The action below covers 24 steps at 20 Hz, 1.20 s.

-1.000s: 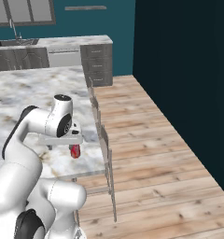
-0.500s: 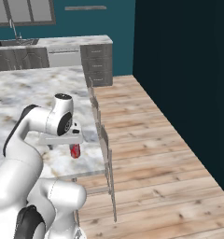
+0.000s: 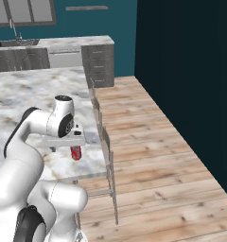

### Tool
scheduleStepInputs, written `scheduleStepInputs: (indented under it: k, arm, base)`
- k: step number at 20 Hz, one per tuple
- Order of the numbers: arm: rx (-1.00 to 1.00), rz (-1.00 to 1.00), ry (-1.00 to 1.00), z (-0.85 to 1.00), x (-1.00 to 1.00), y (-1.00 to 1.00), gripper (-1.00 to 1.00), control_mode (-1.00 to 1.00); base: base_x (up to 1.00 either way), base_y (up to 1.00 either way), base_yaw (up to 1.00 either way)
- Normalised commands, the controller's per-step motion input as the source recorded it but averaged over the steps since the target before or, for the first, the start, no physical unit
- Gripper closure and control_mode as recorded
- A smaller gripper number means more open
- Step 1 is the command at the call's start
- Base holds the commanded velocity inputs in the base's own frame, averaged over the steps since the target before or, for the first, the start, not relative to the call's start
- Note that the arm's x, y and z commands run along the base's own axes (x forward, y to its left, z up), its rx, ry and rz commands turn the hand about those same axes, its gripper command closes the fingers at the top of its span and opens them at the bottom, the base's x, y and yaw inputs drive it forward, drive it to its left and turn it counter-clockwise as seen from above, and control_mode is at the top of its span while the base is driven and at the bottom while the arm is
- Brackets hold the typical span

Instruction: Four empty soda cans are scattered around the kitchen. Gather all the cans and cluster them next to the stove for recycling.

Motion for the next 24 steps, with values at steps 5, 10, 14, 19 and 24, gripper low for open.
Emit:
scheduleStepInputs:
  k: [5,10,14,19,24]
  arm:
    - [-0.04,0.0,0.0,-0.09,0.22,0.0,-1.0,-1.0]
    - [-0.03,0.0,0.01,-0.07,0.24,0.0,-1.0,-1.0]
    - [-0.03,0.0,0.02,-0.06,0.23,0.0,-1.0,-1.0]
    - [-0.03,0.0,0.01,-0.07,0.21,0.0,-1.0,-1.0]
    - [-0.04,0.0,0.02,-0.12,0.19,0.0,-1.0,-1.0]
  base:
    - [0.0,0.0,0.0]
    - [0.0,0.0,0.0]
    - [0.0,0.0,0.0]
    - [0.0,0.0,0.0]
    - [0.0,0.0,0.0]
